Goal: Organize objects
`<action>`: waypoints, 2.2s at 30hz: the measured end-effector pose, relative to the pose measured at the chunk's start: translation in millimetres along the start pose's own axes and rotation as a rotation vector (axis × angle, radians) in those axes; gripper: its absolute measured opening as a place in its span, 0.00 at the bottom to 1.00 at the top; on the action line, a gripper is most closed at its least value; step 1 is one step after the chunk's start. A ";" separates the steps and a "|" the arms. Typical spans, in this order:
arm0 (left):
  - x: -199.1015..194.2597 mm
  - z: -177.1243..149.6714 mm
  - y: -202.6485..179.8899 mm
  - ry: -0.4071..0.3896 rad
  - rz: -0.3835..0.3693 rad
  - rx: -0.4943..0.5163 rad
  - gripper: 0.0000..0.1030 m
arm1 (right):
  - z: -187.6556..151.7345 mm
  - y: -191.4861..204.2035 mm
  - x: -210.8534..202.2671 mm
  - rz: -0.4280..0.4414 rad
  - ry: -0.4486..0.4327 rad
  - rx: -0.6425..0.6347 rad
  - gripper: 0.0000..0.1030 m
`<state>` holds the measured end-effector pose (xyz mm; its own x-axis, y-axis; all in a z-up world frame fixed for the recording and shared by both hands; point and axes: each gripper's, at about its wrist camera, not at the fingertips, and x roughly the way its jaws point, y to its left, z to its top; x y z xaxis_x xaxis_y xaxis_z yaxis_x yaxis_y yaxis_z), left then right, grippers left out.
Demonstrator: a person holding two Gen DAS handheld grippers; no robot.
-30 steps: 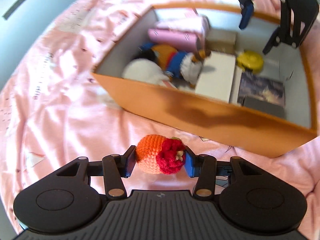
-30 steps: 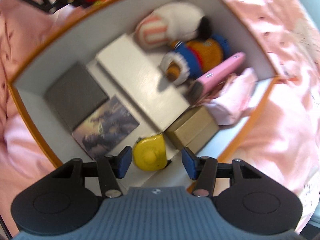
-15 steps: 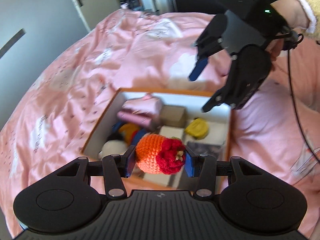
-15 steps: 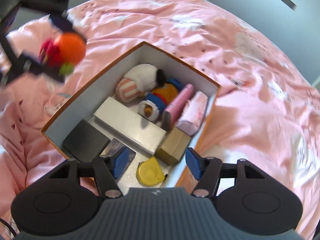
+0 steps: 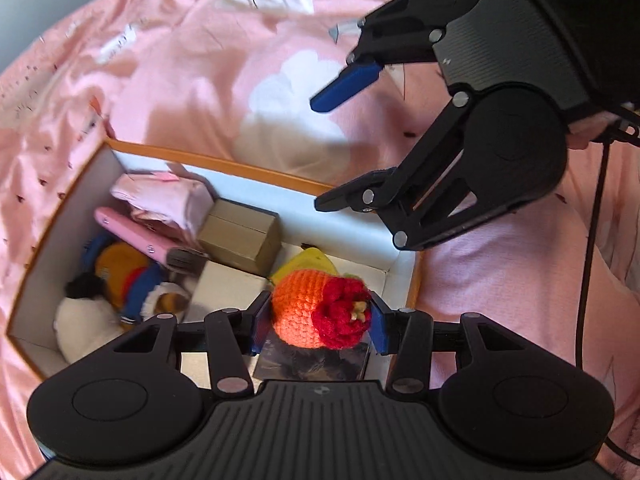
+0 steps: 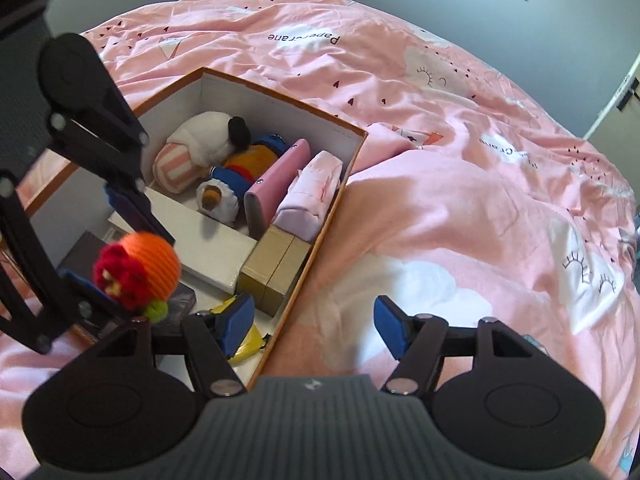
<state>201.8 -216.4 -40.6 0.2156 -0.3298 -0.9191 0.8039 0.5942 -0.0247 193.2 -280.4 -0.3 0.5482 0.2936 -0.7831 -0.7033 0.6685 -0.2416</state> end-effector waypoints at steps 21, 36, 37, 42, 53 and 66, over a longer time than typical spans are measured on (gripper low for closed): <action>44.7 -11.1 30.8 0.134 -0.200 -0.319 0.61 | -3.9 -0.2 19.4 0.001 0.027 -0.018 0.67; -69.6 -86.5 0.0 -0.167 0.109 -0.518 0.61 | 11.7 37.1 -28.1 -0.014 -0.071 -0.015 0.78; -77.4 -92.2 -4.7 -0.184 0.143 -0.540 0.61 | 12.5 42.7 -32.6 -0.017 -0.082 -0.023 0.78; -109.8 -120.4 -12.2 -0.250 0.243 -0.648 0.62 | 12.3 71.4 -57.0 0.002 -0.167 0.008 0.80; -155.6 -171.7 -50.2 -0.347 0.570 -0.596 0.66 | -1.7 147.0 -95.3 0.018 -0.328 0.301 0.88; -151.1 -232.9 -53.5 -0.444 0.656 -0.803 0.69 | -31.0 204.9 -98.8 -0.125 -0.375 0.395 0.96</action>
<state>-2.9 -27.5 8.0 0.7722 0.0834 -0.6299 -0.0924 0.9956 0.0186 -19.1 -193.6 9.8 0.7908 0.3706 -0.4871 -0.4390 0.8980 -0.0295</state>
